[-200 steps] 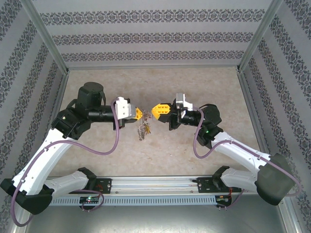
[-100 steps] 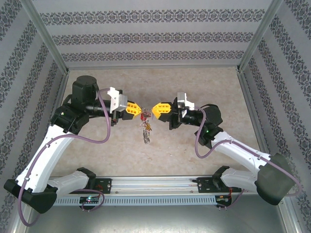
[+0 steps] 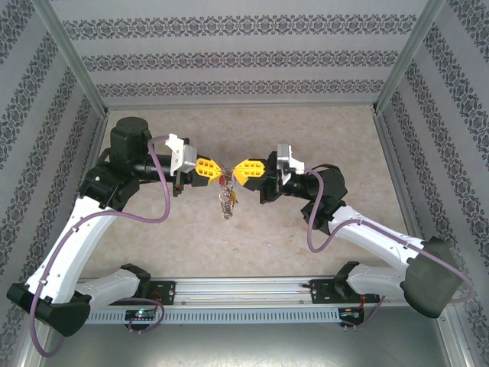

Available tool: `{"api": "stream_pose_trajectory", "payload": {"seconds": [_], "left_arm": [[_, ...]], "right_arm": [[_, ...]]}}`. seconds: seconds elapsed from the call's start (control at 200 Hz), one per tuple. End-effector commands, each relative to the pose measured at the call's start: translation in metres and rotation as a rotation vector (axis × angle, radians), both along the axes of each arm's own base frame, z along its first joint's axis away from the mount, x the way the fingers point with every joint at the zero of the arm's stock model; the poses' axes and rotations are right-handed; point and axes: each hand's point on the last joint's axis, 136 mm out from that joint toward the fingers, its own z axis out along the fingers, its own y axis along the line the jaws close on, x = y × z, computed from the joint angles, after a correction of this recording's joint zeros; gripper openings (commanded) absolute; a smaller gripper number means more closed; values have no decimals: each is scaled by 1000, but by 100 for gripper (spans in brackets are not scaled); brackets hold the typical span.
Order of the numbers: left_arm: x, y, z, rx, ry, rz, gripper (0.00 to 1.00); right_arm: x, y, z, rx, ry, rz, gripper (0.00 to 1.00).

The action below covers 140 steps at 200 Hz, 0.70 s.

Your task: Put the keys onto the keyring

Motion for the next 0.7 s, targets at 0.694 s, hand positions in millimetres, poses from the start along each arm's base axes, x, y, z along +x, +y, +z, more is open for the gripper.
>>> {"api": "stream_pose_trajectory", "payload": {"seconds": [0.694], "left_arm": [[-3,4,15,-52,-48,-17,0]], "right_arm": [[-9,-1,23,52,-79,-12,0]]}}
